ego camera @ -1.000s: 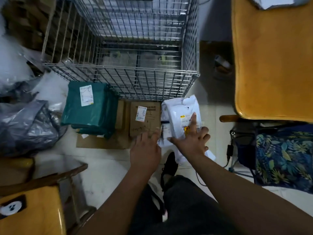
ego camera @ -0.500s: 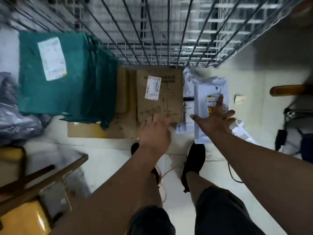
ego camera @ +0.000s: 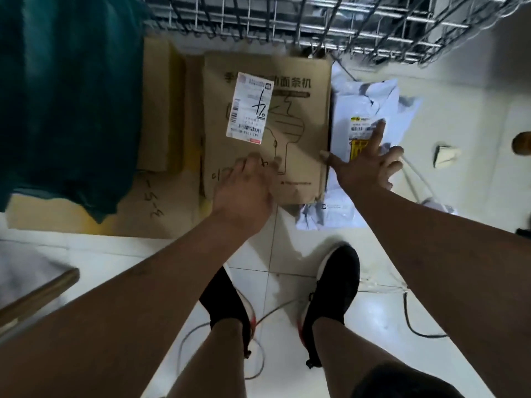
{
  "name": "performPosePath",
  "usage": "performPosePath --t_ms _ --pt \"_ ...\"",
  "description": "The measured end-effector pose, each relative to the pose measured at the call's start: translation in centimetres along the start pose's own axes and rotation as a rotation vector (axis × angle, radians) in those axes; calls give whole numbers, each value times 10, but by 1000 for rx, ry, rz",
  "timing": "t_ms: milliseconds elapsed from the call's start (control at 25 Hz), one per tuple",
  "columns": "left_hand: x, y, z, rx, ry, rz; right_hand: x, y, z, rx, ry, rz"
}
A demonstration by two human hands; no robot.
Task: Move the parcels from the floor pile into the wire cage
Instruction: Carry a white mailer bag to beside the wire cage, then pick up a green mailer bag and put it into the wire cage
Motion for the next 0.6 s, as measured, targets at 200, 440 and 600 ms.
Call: performPosePath --t_ms 200,440,600 --pt "-1 -4 8 25 42 34 4 -7 -4 -32 20 50" --pt "22 52 -3 46 63 53 53 38 11 77 127 91" --pt "56 131 -14 142 135 14 130 115 47 25 344 100"
Point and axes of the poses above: each hand's wrist, its own x-axis away from the middle knuckle, its own y-axis out of the back of the hand, z = x × y, the point moved 3 cm from there along -x, towards the middle knuckle, and after that the axes turned 10 degrees about x, right-handed, at the moved point
